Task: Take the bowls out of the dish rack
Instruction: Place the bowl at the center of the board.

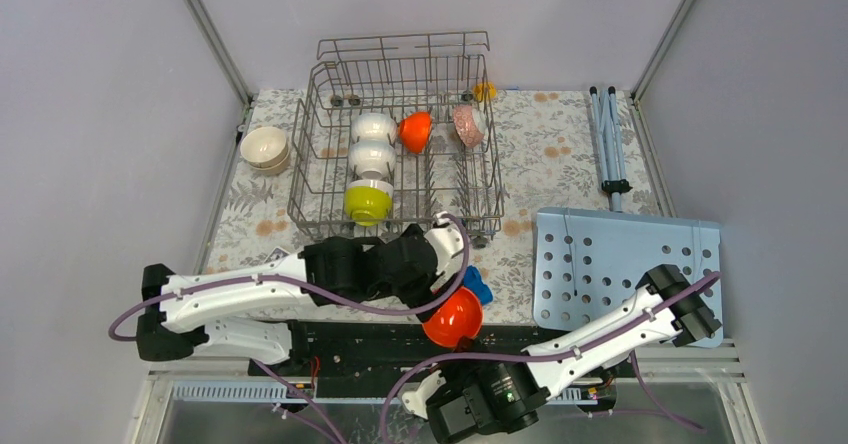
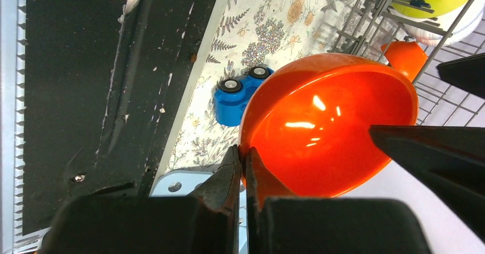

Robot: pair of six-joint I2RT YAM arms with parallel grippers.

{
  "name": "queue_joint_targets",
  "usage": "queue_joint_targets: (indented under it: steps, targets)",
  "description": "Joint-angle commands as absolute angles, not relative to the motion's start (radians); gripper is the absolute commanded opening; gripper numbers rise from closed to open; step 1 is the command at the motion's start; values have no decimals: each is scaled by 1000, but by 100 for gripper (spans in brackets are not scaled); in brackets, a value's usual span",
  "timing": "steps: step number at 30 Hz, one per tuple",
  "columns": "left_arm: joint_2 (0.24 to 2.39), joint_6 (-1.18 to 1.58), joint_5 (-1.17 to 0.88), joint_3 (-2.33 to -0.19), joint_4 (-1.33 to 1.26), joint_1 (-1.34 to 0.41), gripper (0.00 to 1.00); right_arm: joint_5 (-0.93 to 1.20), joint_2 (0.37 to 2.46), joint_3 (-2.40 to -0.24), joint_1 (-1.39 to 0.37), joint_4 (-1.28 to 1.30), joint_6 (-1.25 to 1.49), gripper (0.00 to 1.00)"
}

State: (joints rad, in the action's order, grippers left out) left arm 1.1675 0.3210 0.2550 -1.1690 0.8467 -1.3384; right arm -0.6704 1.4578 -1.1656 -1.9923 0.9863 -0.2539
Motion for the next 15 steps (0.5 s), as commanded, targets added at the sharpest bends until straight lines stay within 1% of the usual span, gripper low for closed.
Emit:
queue_joint_targets:
  steps: [1,4,7,15]
  targets:
    - [1191,318,241,-1158,834,-1371,89,-731,1466,-1175,-2008,995,-253,0]
    - [1208,329,252,-1144,835,-1388,87,-737,1468,-1173,-2011,988,-253,0]
    - [1214,340,265,-1136,831,-1393,81,-741,1468,-1173,-2016,985,-251,0]
    - [1236,351,246,-1115,802,-1397,58,-755,1482,-1186,-2027,998,-237,0]
